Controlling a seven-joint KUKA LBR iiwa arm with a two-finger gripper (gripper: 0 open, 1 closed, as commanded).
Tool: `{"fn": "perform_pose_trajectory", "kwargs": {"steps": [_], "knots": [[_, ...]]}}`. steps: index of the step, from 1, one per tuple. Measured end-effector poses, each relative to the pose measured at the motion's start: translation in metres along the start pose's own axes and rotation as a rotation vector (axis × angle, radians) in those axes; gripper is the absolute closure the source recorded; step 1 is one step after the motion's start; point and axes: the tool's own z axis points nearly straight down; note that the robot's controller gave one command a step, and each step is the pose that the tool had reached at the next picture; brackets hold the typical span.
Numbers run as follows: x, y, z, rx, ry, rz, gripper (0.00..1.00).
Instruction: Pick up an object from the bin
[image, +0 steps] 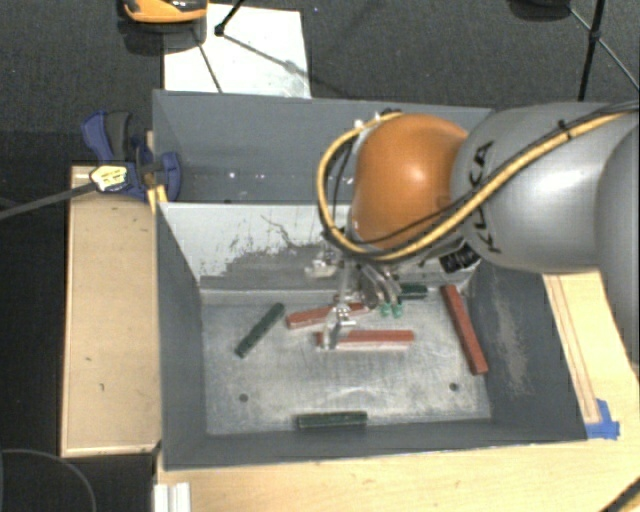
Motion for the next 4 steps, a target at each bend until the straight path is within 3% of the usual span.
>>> {"fn": "perform_pose_trajectory", "kwargs": {"steps": [1, 2, 3, 4], "knots": [[0.010, -0.078, 0.016, 0.003, 0.008, -0.046, 0.00], [0.000, -0.071, 0.050, 0.001, 0.007, -0.105, 0.00], [-0.001, -0.061, 0.105, 0.000, 0.003, -0.091, 0.00], [-0.009, -0.057, 0.100, 0.001, -0.011, -0.139, 1.00]]}}
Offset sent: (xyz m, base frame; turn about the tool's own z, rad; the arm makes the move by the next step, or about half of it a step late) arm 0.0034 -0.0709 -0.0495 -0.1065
